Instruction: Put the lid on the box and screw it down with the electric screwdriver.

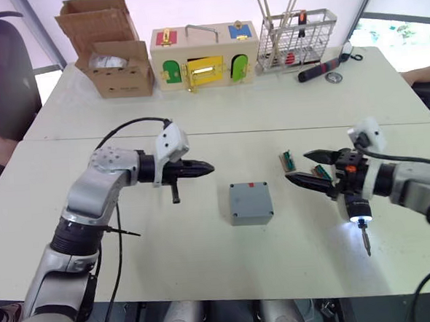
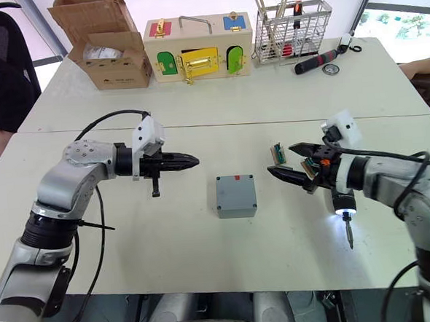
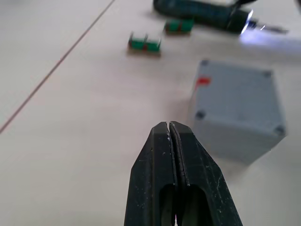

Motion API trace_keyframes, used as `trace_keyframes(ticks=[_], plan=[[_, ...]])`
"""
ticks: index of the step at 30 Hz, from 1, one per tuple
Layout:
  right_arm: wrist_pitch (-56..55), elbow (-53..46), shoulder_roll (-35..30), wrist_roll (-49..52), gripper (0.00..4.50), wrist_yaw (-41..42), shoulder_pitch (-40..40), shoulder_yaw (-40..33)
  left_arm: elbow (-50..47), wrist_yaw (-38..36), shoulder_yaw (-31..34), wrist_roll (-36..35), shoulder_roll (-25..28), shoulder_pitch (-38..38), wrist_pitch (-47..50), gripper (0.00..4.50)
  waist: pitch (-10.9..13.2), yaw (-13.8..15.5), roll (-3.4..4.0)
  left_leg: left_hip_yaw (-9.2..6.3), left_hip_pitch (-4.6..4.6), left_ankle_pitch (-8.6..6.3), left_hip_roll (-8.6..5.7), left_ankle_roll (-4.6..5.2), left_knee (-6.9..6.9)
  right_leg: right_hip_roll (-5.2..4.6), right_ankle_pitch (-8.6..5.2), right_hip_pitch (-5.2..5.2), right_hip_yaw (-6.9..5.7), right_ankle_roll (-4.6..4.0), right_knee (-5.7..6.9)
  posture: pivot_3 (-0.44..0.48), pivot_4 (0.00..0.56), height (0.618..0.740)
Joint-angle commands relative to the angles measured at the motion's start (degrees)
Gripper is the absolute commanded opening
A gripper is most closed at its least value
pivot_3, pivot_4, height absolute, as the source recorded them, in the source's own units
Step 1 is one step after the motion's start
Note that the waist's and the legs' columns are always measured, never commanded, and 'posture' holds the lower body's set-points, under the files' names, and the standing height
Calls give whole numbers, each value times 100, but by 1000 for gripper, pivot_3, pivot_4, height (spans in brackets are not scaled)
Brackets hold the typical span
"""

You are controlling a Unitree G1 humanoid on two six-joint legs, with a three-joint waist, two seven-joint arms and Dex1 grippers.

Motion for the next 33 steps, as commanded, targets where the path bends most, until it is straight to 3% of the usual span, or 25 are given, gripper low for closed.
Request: trace_keyframes(ticks=[1, 8, 16, 33], plan=[[-781, 206, 290, -667, 4472, -448, 190, 200, -874, 300, 116, -179, 136, 194, 259, 0, 0, -13, 0, 0, 0, 0, 0, 0, -1, 1, 0, -1, 0, 0, 2, 0, 150, 740], [-1946, 736, 1010, -1429, 4472, -1013, 214, 415, -1398, 607, 69, -509, 149, 307, 638, 0, 0, -7, 1, 5, 2, 7, 1, -11, -3, 11, 0, -7, 4, 0, 8, 0, 150, 740], [-2583, 1204, 1448, -1801, 2396, -1214, 138, 564, -839, 362, -163, -147, 525, 249, 43, 0, 0, -34, 2, 6, 2, 7, 2, -12, -4, 19, 0, -10, 2, 0, 9, 0, 150, 740], [-2729, 1547, 1671, -2115, 2396, -1276, -63, 767, -526, 451, -331, -16, 285, 127, -280, 0, 0, -38, 2, 5, 2, 7, 3, -12, -4, 20, 0, -9, 2, 0, 10, 0, 150, 740]])
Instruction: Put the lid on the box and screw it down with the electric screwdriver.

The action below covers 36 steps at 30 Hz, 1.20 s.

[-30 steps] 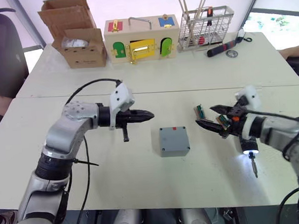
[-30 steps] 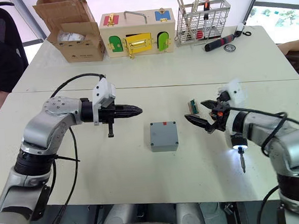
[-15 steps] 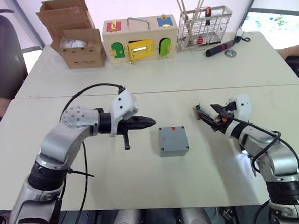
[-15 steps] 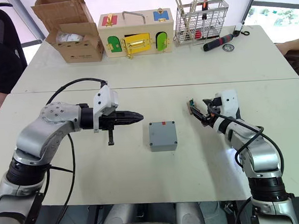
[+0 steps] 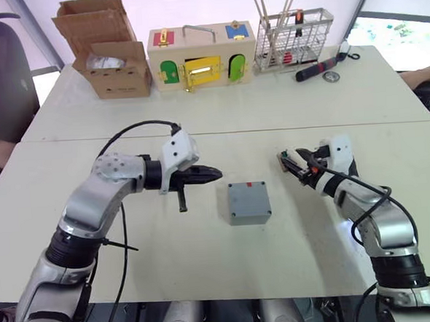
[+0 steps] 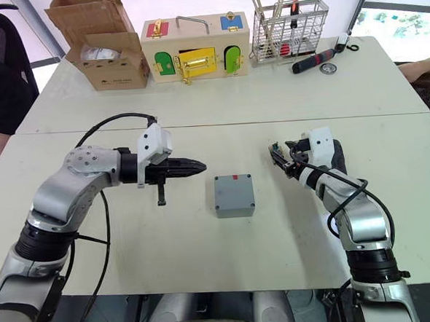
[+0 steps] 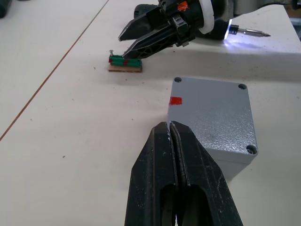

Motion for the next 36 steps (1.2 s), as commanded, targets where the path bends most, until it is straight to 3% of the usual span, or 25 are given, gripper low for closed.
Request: trace_keyframes(ticks=[1, 17, 20, 23, 36], plan=[[-90, -34, 22, -22, 2396, 37, -79, -29, -77, 26, 26, 30, -13, -112, -123, 0, 0, -5, 0, 0, 0, 0, 0, 0, 0, 0, 0, 0, 0, 0, 0, 0, 150, 740], [-142, 139, 168, -188, 2396, 54, -149, 111, -100, 76, -14, 84, -88, -128, -116, 0, 0, -10, 0, 0, 0, 0, 0, 0, 0, 0, 0, 0, 0, 0, 0, 0, 150, 740], [-227, 172, 153, -262, 1641, 63, -144, 133, -32, 108, -52, 167, -123, -122, -199, 0, 0, -9, 0, 0, 0, 0, 0, 0, 0, 0, 0, 0, 0, 0, 0, 0, 150, 740], [-258, 157, 176, -286, 103, 38, -118, 123, -8, 81, -91, 226, -119, -82, -280, 0, 0, -10, 0, 0, 0, 0, 0, 0, 0, 1, 0, 0, 0, 0, 0, 0, 150, 740], [-34, -197, 190, -253, 42, -34, -112, 47, 136, -12, -135, 296, -121, -82, -455, 0, 0, -10, 0, 0, 0, 0, 0, 0, 0, 1, 0, -1, 0, 0, 1, 0, 150, 740]])
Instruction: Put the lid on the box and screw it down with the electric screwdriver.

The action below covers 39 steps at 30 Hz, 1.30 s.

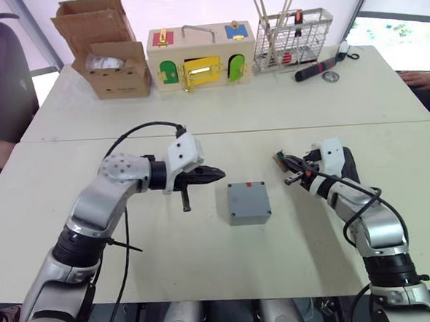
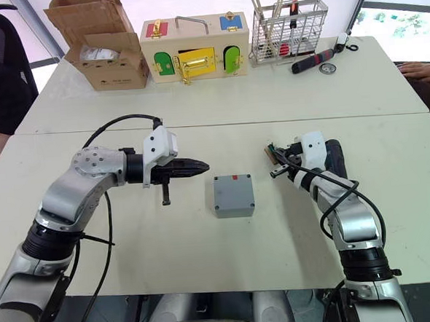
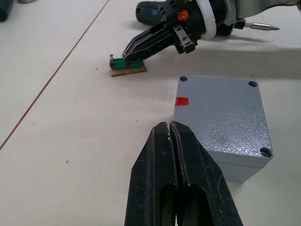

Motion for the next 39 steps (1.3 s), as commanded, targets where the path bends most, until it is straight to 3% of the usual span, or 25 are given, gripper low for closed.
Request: trace_keyframes(ticks=[1, 10, 18, 26, 39], plan=[[92, -430, 6, 106, 42, -57, -87, -173, -42, -38, 34, 13, 6, -70, -134, 0, 0, -1, 0, 0, 0, 0, 0, 0, 0, 0, 0, 0, 0, 0, 0, 0, 150, 740], [645, -1424, -165, 408, 42, -164, -326, -609, -4, -66, 48, 22, -11, -48, -184, 0, 0, 3, 0, -1, 0, 0, 0, 0, -1, 0, 0, -1, 0, 0, 1, 0, 150, 740], [2087, -3019, -760, 2146, 42, 824, 51, -607, -130, -589, 150, -371, 276, -24, -31, 0, 0, -2, 0, -4, -1, -1, 2, 2, -1, -1, 0, 0, -1, 0, -1, 0, 150, 740], [2153, -3102, -826, 2289, 42, 818, 421, -313, -237, -745, 74, -334, 510, 104, -31, 0, 0, 15, 0, -4, -1, -1, 0, 2, 0, -2, 0, 2, -1, 0, -2, 0, 150, 740], [2021, -2981, -1023, 2229, 42, 881, 601, -248, -392, -649, 39, -351, 473, 130, 77, 0, 0, 19, 0, -4, -1, -1, 1, 2, 0, -2, 0, 3, -1, 0, -2, 0, 150, 740]])
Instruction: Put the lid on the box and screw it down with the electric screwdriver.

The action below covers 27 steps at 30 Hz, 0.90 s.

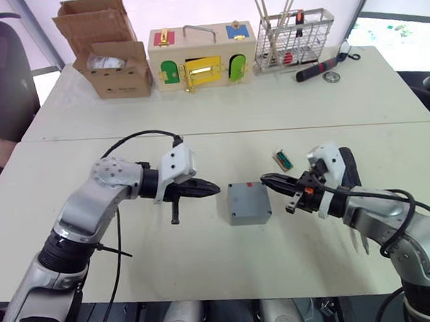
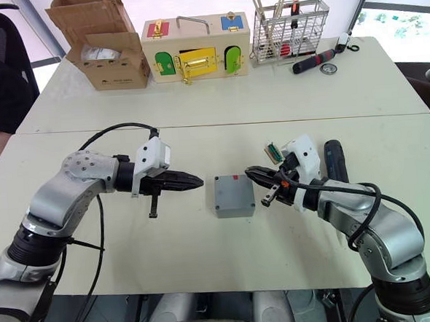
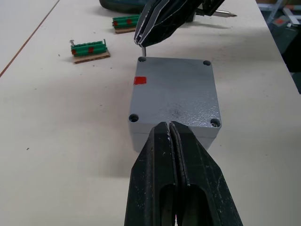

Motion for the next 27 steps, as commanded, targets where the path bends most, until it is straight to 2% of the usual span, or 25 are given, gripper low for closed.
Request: trace_keyframes(ticks=[1, 27], plan=[[-178, -84, -61, -21, 42, 21, 32, -4, -155, 15, 39, -32, 3, -76, -23, 0, 0, 1, 0, 0, 0, 0, 0, 0, 0, 0, 0, 0, 0, 0, 0, 0, 150, 740], [-365, 205, -106, -364, 42, 126, -22, 208, -120, 72, 20, -25, -29, -128, -33, 0, 0, 10, 0, 1, 0, 0, 0, 0, 0, 0, 0, 0, 0, 0, 0, 0, 150, 740]])
